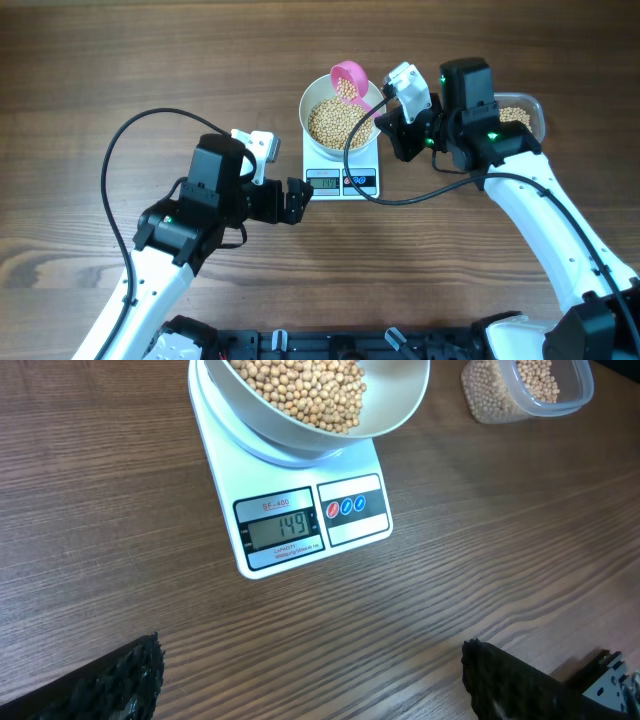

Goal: Scoop item into bowl and weigh 150g on scale
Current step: 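Hold the pink scoop still above the bowl as the scale reads 150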

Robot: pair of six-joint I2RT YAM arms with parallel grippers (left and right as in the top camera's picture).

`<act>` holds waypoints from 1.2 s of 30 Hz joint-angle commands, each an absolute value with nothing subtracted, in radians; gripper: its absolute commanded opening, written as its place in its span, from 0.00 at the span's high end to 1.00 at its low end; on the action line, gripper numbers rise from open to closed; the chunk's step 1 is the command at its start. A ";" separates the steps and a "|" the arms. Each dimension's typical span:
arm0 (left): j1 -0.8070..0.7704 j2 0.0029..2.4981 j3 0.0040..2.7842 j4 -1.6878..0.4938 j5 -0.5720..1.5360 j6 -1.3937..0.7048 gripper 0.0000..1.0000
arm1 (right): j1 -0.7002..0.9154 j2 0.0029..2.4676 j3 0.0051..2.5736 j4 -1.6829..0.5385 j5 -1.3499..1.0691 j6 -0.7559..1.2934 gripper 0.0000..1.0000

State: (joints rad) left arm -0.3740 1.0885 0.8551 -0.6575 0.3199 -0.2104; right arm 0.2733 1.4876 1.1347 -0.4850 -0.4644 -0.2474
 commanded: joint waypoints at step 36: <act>-0.378 1.089 0.851 -0.654 0.324 -0.194 0.00 | 0.278 1.500 1.159 -0.497 -0.479 -0.375 0.96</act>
State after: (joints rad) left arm -0.3740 1.0885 0.8551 -0.6575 0.3199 -0.2104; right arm 0.2729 1.4876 1.1347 -0.4938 -0.4641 -0.2592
